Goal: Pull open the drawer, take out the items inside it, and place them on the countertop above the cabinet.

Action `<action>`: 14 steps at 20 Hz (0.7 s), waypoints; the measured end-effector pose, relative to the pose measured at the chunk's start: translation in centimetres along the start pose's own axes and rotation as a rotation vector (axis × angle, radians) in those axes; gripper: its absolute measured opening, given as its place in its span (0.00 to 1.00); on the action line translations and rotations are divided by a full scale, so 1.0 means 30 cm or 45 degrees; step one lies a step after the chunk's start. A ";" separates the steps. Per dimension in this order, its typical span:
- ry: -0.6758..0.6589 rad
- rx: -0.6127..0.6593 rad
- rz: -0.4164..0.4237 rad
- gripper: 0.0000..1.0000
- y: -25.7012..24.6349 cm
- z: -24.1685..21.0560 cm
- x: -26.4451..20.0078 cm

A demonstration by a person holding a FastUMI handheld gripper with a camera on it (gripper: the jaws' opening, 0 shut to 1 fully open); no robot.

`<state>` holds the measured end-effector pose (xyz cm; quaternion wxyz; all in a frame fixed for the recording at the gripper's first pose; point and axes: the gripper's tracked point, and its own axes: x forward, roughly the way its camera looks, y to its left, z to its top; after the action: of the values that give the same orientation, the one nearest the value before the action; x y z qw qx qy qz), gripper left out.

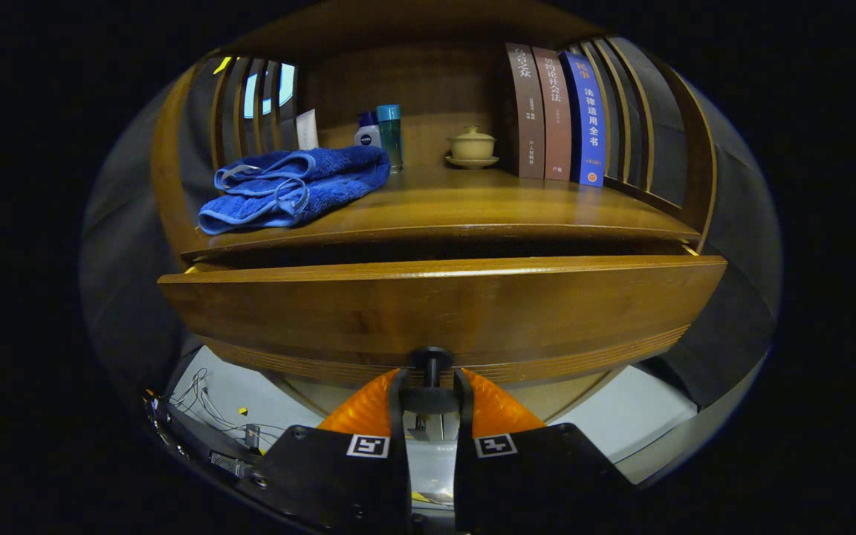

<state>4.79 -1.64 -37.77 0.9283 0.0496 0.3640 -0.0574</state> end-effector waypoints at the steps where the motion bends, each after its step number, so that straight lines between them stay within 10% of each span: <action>1: 0.006 0.002 0.001 0.27 0.001 -0.013 -0.020; 14: 0.076 0.030 0.005 0.27 -0.005 -0.195 -0.302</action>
<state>-5.75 -0.38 -35.86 0.9165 0.0630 0.3906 -0.0586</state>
